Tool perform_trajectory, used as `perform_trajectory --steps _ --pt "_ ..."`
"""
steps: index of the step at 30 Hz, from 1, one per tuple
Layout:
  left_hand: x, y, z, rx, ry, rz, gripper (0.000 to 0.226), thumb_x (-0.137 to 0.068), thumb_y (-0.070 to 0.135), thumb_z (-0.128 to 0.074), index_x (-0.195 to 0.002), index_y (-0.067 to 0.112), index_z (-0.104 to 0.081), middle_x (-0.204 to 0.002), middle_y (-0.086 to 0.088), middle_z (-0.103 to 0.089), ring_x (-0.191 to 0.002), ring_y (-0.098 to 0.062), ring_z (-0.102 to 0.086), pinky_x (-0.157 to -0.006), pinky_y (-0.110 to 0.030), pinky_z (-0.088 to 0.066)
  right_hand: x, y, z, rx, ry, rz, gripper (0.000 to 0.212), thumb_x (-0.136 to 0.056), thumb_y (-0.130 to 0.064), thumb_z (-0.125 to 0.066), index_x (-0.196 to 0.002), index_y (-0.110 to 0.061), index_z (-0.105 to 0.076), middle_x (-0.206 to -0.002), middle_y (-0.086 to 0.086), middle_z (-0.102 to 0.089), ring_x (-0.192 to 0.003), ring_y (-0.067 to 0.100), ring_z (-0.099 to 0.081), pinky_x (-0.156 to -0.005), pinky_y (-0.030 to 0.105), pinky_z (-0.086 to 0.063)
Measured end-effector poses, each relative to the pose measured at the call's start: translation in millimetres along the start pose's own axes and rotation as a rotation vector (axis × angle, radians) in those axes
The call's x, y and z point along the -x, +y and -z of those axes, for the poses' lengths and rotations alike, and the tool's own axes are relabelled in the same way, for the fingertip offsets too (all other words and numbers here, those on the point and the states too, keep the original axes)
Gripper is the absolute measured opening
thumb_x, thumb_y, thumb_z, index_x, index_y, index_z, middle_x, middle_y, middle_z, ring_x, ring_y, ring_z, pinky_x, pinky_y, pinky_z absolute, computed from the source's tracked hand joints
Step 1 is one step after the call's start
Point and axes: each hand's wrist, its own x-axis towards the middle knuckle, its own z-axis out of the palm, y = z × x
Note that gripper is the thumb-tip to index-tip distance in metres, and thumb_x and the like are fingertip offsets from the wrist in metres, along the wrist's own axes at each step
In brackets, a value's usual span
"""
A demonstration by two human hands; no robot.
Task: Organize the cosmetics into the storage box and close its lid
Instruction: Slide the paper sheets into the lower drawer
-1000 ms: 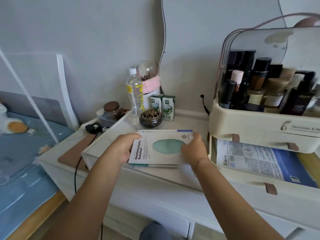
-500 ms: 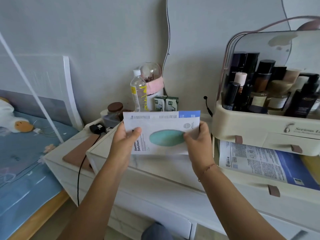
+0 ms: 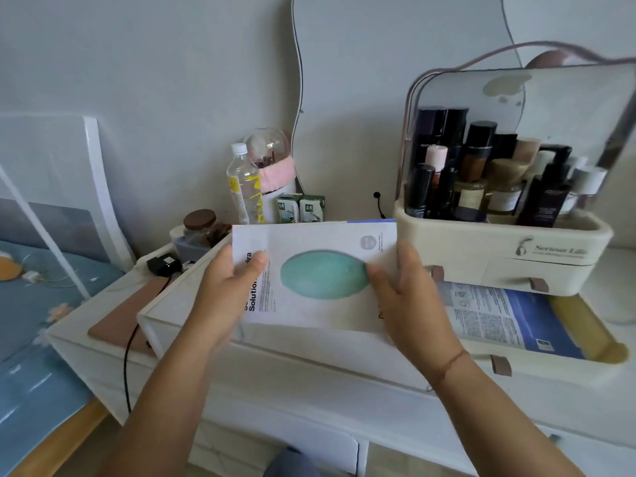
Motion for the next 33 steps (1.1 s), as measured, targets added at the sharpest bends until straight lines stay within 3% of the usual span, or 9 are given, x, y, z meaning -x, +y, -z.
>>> perform_trajectory --steps 5,8,14,19,22,24,27,30,33 --pt "18.7 17.7 -89.8 -0.145 -0.252 0.114 0.017 -0.091 0.016 -0.058 -0.108 0.020 -0.061 -0.104 0.002 -0.071 -0.096 -0.015 -0.067 -0.089 -0.038 -0.052 2.7 18.9 92.9 0.100 0.193 -0.322 0.037 -0.091 -0.027 -0.053 -0.125 -0.025 -0.038 -0.096 0.001 -0.063 -0.076 0.014 -0.058 -0.049 0.022 -0.045" --pt "31.3 19.6 -141.5 -0.187 -0.361 0.194 0.018 -0.091 0.012 -0.057 -0.109 0.013 -0.057 -0.106 -0.004 -0.068 -0.092 -0.017 -0.067 -0.078 -0.031 -0.054 2.9 42.2 142.2 0.354 0.155 -0.497 0.035 -0.090 -0.027 -0.056 -0.121 -0.013 -0.049 -0.104 0.009 -0.062 -0.069 0.014 -0.053 -0.048 0.020 -0.037" --pt "44.4 16.7 -181.6 -0.374 -0.521 0.197 0.014 -0.089 0.014 -0.057 -0.098 0.007 -0.065 -0.096 -0.010 -0.071 -0.083 -0.019 -0.066 -0.068 -0.025 -0.046 0.7 58.8 186.6 0.786 -0.174 -0.524 0.019 -0.094 -0.027 -0.047 -0.089 -0.013 -0.060 -0.070 -0.007 -0.051 -0.061 0.004 -0.049 -0.046 0.015 -0.029" --pt "29.7 16.0 -193.6 -0.668 -0.506 0.102 0.025 -0.090 0.020 -0.058 -0.096 -0.004 -0.058 -0.105 -0.022 -0.064 -0.069 -0.020 -0.053 -0.056 -0.025 -0.036 -14.1 66.3 184.1 0.880 -0.281 -0.561 0.018 -0.095 -0.022 -0.039 -0.094 -0.012 -0.055 -0.088 0.004 -0.059 -0.071 0.013 -0.053 -0.054 0.018 -0.037" --pt "28.1 17.3 -203.4 -0.834 -0.425 0.066 0.036 -0.089 0.027 -0.060 -0.106 -0.004 -0.053 -0.114 -0.022 -0.053 -0.075 -0.028 -0.056 -0.048 -0.019 -0.030 -19.0 65.2 176.6 0.828 -0.201 -0.551 0.034 -0.096 -0.015 -0.035 -0.123 -0.020 -0.055 -0.114 0.015 -0.058 -0.093 0.027 -0.055 -0.079 0.028 -0.045" --pt "31.4 15.7 -206.0 -0.877 -0.327 -0.022 0.040 -0.086 0.030 -0.065 -0.110 0.000 -0.053 -0.117 -0.016 -0.047 -0.085 -0.029 -0.058 -0.055 -0.018 -0.032 -12.8 66.2 171.4 0.803 -0.106 -0.533 0.037 -0.095 -0.014 -0.037 -0.128 -0.019 -0.052 -0.119 0.018 -0.054 -0.102 0.032 -0.054 -0.086 0.035 -0.046" --pt "37.5 13.0 -195.9 -0.809 -0.179 -0.280 0.045 -0.080 0.038 -0.070 -0.113 0.013 -0.051 -0.119 0.001 -0.040 -0.095 -0.015 -0.052 -0.074 -0.017 -0.036 5.6 66.9 173.0 0.753 0.016 -0.457 0.032 -0.094 -0.023 -0.043 -0.122 -0.008 -0.047 -0.123 0.015 -0.048 -0.105 0.032 -0.051 -0.079 0.033 -0.041" --pt "41.6 8.8 -174.2 -0.564 -0.359 -0.395 0.042 -0.077 0.054 -0.065 -0.107 0.025 -0.063 -0.120 0.015 -0.048 -0.109 0.001 -0.048 -0.085 -0.006 -0.032 30.0 64.9 188.9 0.750 0.007 -0.272 0.040 -0.089 -0.039 -0.053 -0.123 -0.019 -0.052 -0.132 0.001 -0.045 -0.113 0.025 -0.049 -0.089 0.033 -0.042" --pt "52.1 -2.2 -157.9 -0.462 -0.546 -0.376 0.042 -0.070 0.062 -0.066 -0.099 0.031 -0.070 -0.117 0.023 -0.057 -0.114 0.006 -0.050 -0.095 -0.012 -0.036 47.7 65.6 203.4 0.702 -0.155 -0.149 0.037 -0.079 -0.046 -0.062 -0.116 -0.037 -0.059 -0.131 -0.014 -0.046 -0.115 0.015 -0.049 -0.099 0.037 -0.041"
